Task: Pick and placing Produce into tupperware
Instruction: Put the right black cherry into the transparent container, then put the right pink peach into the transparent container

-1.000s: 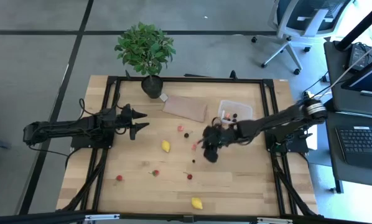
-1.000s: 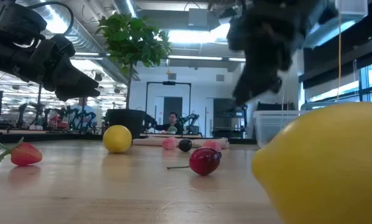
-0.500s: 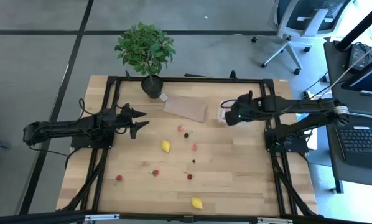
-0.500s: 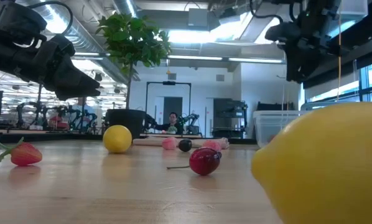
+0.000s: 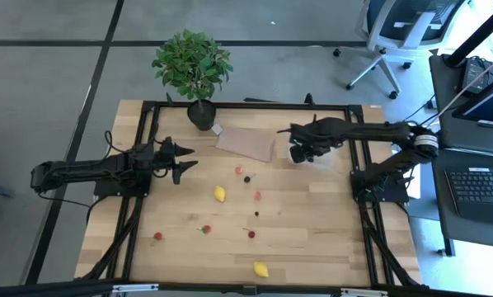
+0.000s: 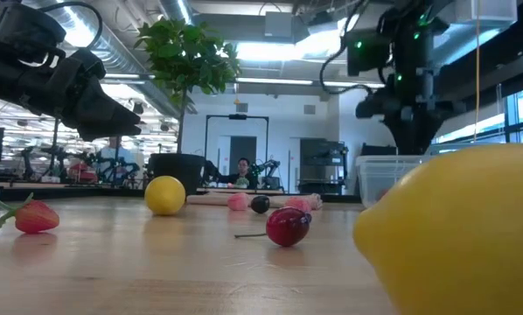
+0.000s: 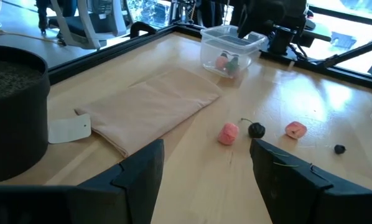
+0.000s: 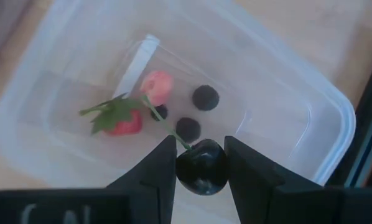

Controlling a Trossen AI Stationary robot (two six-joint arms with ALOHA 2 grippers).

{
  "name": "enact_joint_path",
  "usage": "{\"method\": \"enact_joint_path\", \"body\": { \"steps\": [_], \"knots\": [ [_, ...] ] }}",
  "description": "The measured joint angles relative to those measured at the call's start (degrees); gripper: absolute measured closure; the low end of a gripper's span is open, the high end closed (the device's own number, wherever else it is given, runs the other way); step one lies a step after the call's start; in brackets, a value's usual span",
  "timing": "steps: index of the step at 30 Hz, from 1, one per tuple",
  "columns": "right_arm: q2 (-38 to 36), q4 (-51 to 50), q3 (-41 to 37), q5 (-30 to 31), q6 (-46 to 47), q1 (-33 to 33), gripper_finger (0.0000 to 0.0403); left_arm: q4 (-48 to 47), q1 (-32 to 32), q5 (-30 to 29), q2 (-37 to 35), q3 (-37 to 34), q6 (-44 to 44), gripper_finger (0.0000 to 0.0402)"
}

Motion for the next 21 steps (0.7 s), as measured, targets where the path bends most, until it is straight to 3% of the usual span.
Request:
{"method": "enact_joint_path", "body": {
  "steps": [12,21],
  "knots": [
    [3.4,0.6,0.0,-2.3,-1.4,-0.7,0.0242,0.0,0.0,0.3,0.0,0.0,0.0,0.0170],
    [3.2,0.4,1.9,-2.5,-3.1,-0.7,0.0168,0.0,0.0,0.4,0.0,0.0,0.0,0.0170]
  ]
}}
